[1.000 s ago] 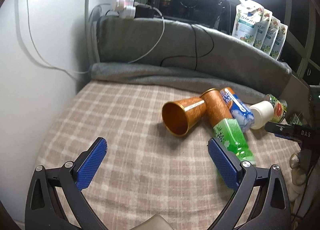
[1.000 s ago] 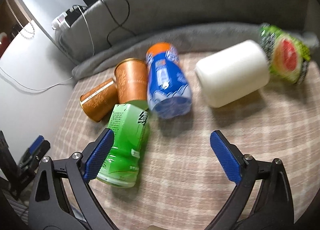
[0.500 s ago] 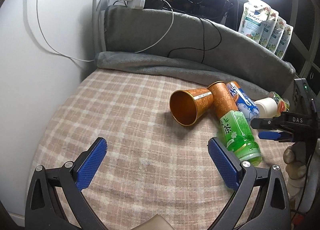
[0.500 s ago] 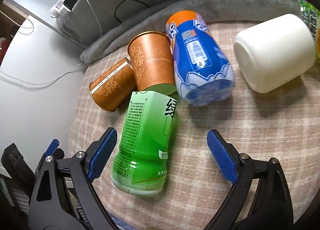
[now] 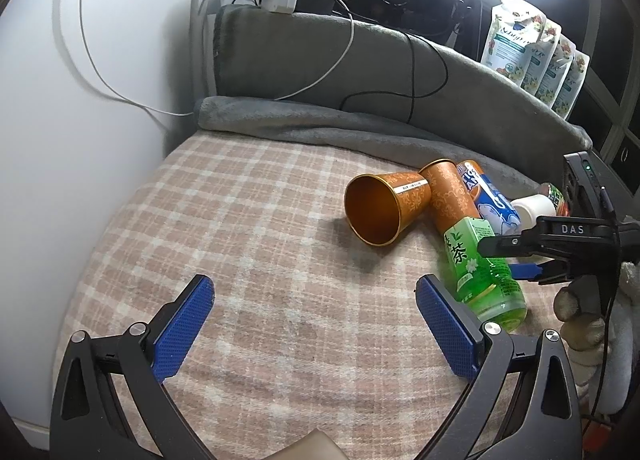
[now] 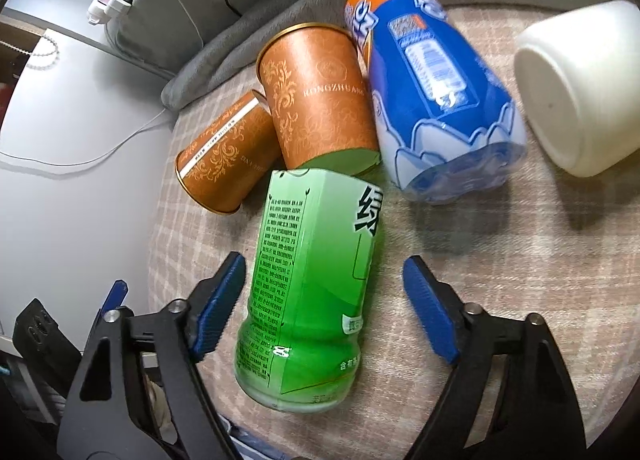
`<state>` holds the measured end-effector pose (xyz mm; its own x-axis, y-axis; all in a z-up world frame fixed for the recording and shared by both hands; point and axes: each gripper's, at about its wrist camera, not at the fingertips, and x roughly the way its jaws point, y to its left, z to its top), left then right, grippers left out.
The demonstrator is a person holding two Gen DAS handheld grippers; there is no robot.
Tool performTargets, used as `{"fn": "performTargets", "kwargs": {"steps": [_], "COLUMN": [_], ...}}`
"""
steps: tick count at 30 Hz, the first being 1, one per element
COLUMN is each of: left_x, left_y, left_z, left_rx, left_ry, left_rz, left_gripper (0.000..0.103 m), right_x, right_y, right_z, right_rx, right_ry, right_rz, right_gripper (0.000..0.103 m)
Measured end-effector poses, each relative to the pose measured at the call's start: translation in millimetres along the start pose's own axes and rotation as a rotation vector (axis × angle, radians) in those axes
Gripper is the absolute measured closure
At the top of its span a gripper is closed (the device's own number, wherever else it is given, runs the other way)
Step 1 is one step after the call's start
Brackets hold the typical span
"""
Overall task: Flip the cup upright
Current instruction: 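Move the right tool to the lying green tea bottle and close on it, then lift the green bottle with the right tool toward the left tool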
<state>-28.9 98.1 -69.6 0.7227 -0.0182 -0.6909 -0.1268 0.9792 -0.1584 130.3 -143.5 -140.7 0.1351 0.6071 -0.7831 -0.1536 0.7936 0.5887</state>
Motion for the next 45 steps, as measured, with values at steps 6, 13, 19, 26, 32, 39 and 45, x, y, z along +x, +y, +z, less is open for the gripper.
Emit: {"fn": "performTargets", "kwargs": {"steps": [6, 13, 19, 26, 32, 39, 45], "left_x": [2.1, 2.1, 2.8, 3.5, 3.7, 9.4, 19.5], "left_y": [0.3, -0.8, -3.1, -11.5, -20.0, -38.5, -57.2], "left_z": [-0.3, -0.2, 1.7, 1.7, 1.3, 0.7, 2.5], "left_rx": [-0.003, 0.002, 0.01, 0.029, 0.042, 0.057, 0.058], "left_ry": [0.006, 0.003, 0.008, 0.013, 0.026, 0.071, 0.151], "left_rz": [0.0, 0.0, -0.009, -0.028, -0.055, -0.138, -0.242], "left_gripper": [0.003, 0.003, 0.003, 0.003, 0.003, 0.004, 0.004], "right_x": [12.6, 13.2, -9.0, -35.9, -41.8, -25.8, -14.3], "right_y": [2.9, 8.4, 6.1, -1.9, -7.7, -9.6, -2.2], "right_z": [3.6, -0.8, -17.3, -34.0, -48.6, -49.8, -46.6], "right_rx": [-0.002, -0.004, -0.014, -0.025, -0.05, -0.069, -0.104], "right_ry": [0.047, 0.056, 0.039, 0.023, 0.058, 0.069, 0.063], "right_rz": [0.033, 0.051, 0.074, 0.084, 0.036, -0.034, -0.044], "right_gripper": [0.035, 0.039, 0.04, 0.04, 0.04, 0.039, 0.029]}}
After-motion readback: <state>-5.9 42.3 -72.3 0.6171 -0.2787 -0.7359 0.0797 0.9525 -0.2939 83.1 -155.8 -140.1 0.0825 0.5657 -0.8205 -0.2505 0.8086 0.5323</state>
